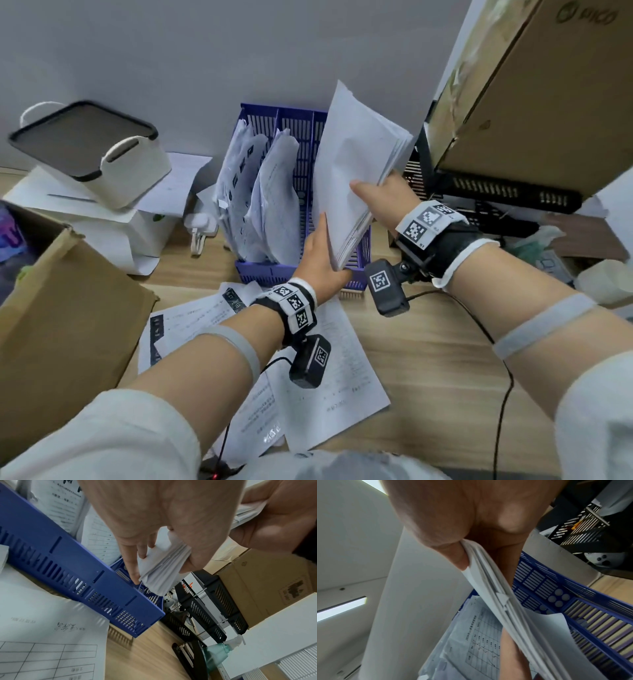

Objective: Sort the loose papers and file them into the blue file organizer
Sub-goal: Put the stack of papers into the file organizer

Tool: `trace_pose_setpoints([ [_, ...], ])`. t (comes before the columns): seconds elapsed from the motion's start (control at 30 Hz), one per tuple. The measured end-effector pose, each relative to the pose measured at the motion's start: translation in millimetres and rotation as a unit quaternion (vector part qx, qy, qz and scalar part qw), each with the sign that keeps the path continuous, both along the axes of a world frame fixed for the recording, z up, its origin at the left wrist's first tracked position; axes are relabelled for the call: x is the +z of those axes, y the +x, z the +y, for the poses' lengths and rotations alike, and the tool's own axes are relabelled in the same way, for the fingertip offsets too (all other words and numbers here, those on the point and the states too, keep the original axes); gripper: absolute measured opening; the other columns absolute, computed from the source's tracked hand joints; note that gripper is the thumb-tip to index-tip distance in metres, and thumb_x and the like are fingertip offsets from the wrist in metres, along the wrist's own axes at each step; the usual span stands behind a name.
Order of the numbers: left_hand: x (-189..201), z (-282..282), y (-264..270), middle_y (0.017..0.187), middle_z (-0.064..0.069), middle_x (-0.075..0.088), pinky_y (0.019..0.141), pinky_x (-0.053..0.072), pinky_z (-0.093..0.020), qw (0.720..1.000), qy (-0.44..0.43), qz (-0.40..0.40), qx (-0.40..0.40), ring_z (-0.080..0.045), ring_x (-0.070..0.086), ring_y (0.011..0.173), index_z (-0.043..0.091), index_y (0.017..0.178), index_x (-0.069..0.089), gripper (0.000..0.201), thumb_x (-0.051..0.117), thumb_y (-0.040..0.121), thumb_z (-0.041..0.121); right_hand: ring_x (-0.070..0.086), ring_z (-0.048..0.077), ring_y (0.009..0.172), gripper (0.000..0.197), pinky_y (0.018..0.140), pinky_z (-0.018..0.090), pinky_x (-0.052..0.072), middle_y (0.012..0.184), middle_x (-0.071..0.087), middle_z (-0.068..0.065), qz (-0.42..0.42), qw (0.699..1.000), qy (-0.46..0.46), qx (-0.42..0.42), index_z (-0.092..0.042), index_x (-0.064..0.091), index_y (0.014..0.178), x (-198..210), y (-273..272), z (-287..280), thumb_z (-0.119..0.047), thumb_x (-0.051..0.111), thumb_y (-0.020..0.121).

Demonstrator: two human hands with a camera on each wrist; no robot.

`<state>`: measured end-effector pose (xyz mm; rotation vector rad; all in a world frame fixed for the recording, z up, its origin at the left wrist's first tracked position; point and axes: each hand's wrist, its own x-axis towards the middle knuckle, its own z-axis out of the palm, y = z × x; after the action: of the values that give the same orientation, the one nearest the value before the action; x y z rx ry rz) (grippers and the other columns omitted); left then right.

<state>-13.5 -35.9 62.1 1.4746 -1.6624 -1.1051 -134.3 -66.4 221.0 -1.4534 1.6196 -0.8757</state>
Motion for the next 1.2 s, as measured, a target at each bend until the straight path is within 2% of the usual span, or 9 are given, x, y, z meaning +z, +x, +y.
trace_pose_setpoints([
  [0.27, -6.5, -42.6, 12.6, 0.137, -0.007, 0.049, 0.103, 0.047, -0.043, 0.998, 0.043, -0.043, 0.001, -0.026, 0.054, 0.121, 0.04, 0.151, 0.01, 0.106, 0.072, 0.066, 0.036, 0.057, 0.024, 0.113, 0.039, 0.089, 0.022, 0.04, 0.125, 0.061, 0.009, 0.029, 0.999, 0.009, -0.034, -0.008, 0.053, 0.131, -17.9, 18.2, -32.2, -0.021, 0.054, 0.094],
  [0.43, -2.0, -58.9, 25.2, 0.133, -0.009, 0.056, 0.095, 0.051, -0.038, 0.98, 0.089, -0.173, 0.038, -0.031, 0.061, 0.112, 0.027, 0.147, 0.032, 0.08, 0.069, 0.077, 0.042, 0.054, 0.017, 0.096, 0.035, 0.079, 0.018, 0.036, 0.105, 0.058, 0.001, 0.028, 0.999, 0.007, -0.043, -0.009, 0.054, 0.129, -37.8, 31.3, -38.7, -0.023, 0.051, 0.096],
  [0.57, -10.9, -59.3, 23.3, 0.094, 0.0, 0.071, 0.068, 0.061, -0.026, 0.992, 0.119, -0.025, 0.028, -0.018, 0.069, 0.079, 0.023, 0.111, 0.057, 0.033, 0.071, 0.081, 0.028, 0.057, 0.024, 0.114, 0.044, 0.085, 0.017, 0.035, 0.127, 0.061, 0.007, 0.078, 0.997, 0.01, 0.0, -0.011, 0.043, 0.141, -55.8, 40.7, -37.6, -0.024, 0.046, 0.099],
  [0.67, -15.7, -55.8, 21.6, 0.09, 0.001, 0.07, 0.079, 0.061, -0.043, 0.99, 0.128, 0.041, 0.05, -0.027, 0.07, 0.087, 0.024, 0.108, 0.06, 0.03, 0.069, 0.08, 0.028, 0.055, 0.022, 0.117, 0.05, 0.091, 0.02, 0.036, 0.134, 0.057, 0.006, 0.087, 0.995, -0.002, 0.042, -0.021, 0.031, 0.148, -58.0, 44.1, -28.9, -0.021, 0.042, 0.1],
  [0.87, -37.8, -19.9, 42.6, 0.071, 0.0, 0.067, 0.073, 0.061, -0.044, 0.977, 0.164, 0.034, 0.134, -0.025, 0.07, 0.069, 0.018, 0.086, 0.062, 0.02, 0.07, 0.084, 0.036, 0.07, 0.021, 0.084, 0.022, 0.077, 0.045, 0.059, 0.101, 0.07, -0.003, 0.1, 0.991, 0.063, 0.068, -0.025, 0.059, 0.109, -103.2, 22.9, 1.4, -0.027, 0.053, 0.088],
  [0.93, -51.5, 1.3, 58.0, 0.075, -0.004, 0.07, 0.08, 0.059, -0.043, 0.973, 0.186, -0.01, 0.139, -0.027, 0.071, 0.076, 0.018, 0.078, 0.063, 0.02, 0.07, 0.083, 0.035, 0.069, 0.019, 0.066, 0.01, 0.069, 0.038, 0.059, 0.091, 0.073, 0.007, 0.095, 0.979, 0.168, 0.073, -0.019, 0.063, 0.089, -133.3, 9.2, 24.8, -0.02, 0.053, 0.091],
  [1.0, -63.7, 23.5, 73.3, 0.098, -0.01, 0.069, 0.087, 0.054, -0.034, 0.955, 0.23, -0.126, 0.137, -0.03, 0.067, 0.094, 0.017, 0.085, 0.063, 0.015, 0.069, 0.084, 0.031, 0.07, 0.024, 0.073, 0.014, 0.068, 0.035, 0.056, 0.085, 0.07, 0.008, 0.147, 0.947, 0.272, 0.089, -0.017, 0.062, 0.081, -168.1, -6.3, 53.3, -0.021, 0.053, 0.092],
  [1.1, -78.7, 53.3, 93.9, 0.128, -0.017, 0.047, 0.093, 0.05, -0.04, 0.894, 0.321, -0.243, 0.197, -0.039, 0.055, 0.11, 0.017, 0.12, 0.054, 0.049, 0.069, 0.076, 0.033, 0.062, 0.031, 0.1, 0.027, 0.085, 0.036, 0.053, 0.108, 0.062, 0.008, 0.271, 0.877, 0.378, 0.122, -0.017, 0.055, 0.106, -208.8, -21.0, 85.3, -0.029, 0.059, 0.083],
  [1.2, -84.7, 70.5, 102.8, 0.131, -0.017, 0.049, 0.089, 0.052, -0.044, 0.887, 0.362, -0.163, 0.236, -0.039, 0.057, 0.108, 0.011, 0.136, 0.035, 0.078, 0.069, 0.07, 0.035, 0.062, 0.032, 0.091, 0.056, 0.079, 0.04, 0.056, 0.11, 0.054, 0.011, 0.26, 0.865, 0.421, 0.081, -0.013, 0.038, 0.125, -232.3, -23.9, 102.8, -0.033, 0.06, 0.078],
])
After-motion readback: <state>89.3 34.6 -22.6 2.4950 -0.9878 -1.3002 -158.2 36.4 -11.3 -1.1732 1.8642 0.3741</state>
